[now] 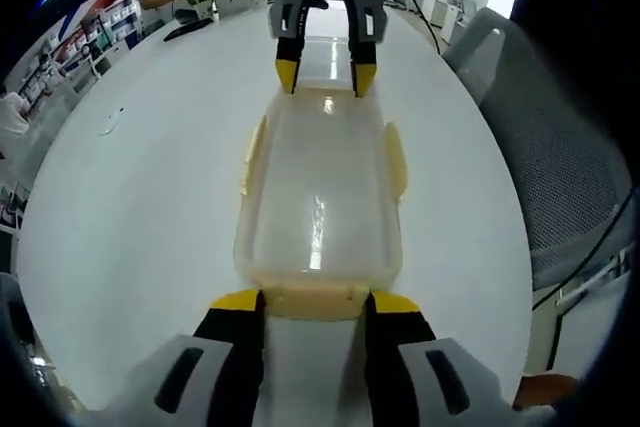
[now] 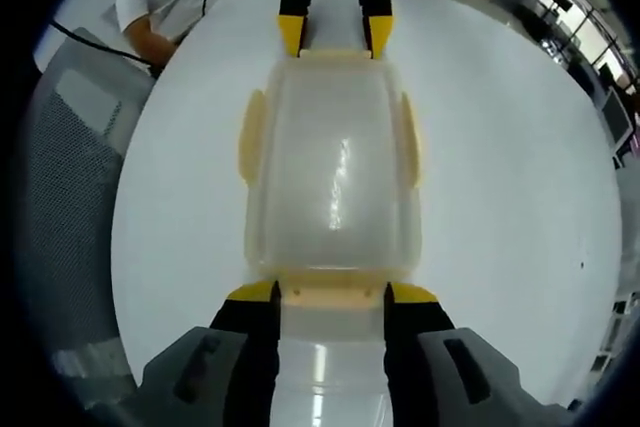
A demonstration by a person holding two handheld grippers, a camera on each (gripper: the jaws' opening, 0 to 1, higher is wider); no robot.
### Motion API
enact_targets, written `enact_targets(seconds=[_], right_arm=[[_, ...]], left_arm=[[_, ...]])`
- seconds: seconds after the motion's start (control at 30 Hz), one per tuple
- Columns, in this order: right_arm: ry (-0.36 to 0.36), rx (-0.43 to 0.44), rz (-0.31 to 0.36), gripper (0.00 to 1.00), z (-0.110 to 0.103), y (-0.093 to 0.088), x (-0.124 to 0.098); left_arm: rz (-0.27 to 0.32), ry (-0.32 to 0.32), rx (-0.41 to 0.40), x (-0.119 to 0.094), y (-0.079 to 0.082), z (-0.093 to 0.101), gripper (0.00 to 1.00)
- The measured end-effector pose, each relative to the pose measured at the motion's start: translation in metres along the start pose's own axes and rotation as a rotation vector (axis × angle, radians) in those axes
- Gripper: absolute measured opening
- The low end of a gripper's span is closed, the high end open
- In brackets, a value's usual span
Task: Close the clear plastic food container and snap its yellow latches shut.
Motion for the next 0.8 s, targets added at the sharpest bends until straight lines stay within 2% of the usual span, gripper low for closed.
enact_targets(seconds=[0.5,0.8], right_arm=[[0.003,-0.010,0.027,0.35,-0.004,0.007,-0.009],[-0.003,-0.028,0.037,0.35,-0.008,0.010,-0.025]], left_arm=[[-0.011,0.008,-0.001,-0.007,-0.004,0.004,0.33],[-0.006,0.014,0.003,-0.019,0.003,0.015,0.33]])
Point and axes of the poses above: the point that each gripper's makers call its tool centre point, and the gripper's own axes: x roughly forward along the fingers, z roughly to its right, y roughly out of its top, the point moved 3 cm from there along -x, roughly backward along the fingers, and after that the axes turned 13 degrees about -x, right-handed, at the moved point
